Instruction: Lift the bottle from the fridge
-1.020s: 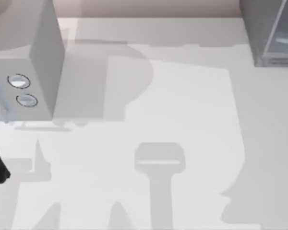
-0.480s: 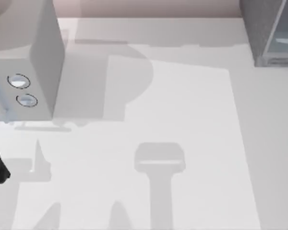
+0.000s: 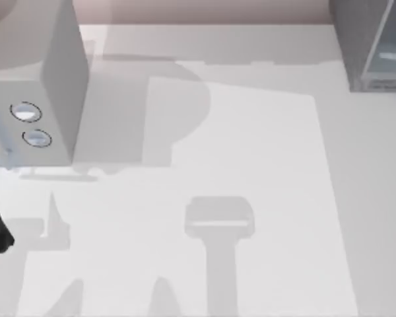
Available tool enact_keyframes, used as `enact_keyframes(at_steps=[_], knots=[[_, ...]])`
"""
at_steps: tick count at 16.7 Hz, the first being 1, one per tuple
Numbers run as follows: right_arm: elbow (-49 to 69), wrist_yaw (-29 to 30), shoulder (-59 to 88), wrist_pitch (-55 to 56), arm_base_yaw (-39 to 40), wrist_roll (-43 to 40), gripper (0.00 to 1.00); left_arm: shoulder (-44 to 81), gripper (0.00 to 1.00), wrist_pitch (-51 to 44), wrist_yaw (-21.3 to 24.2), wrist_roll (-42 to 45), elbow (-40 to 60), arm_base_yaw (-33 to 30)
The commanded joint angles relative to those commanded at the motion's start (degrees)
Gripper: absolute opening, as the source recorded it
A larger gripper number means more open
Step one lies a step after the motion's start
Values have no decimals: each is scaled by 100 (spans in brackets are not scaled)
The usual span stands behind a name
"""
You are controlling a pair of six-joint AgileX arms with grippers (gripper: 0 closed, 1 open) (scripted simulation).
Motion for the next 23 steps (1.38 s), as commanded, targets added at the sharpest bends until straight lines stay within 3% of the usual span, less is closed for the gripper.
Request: enact_keyframes(at_steps=[12,23], knots=[[4329,1292,2138,-2105,1191,-46,100,0,100,0,0,0,0,0],[5044,1517,2489,-2591,1407,-54,100,0,100,0,0,0,0,0]])
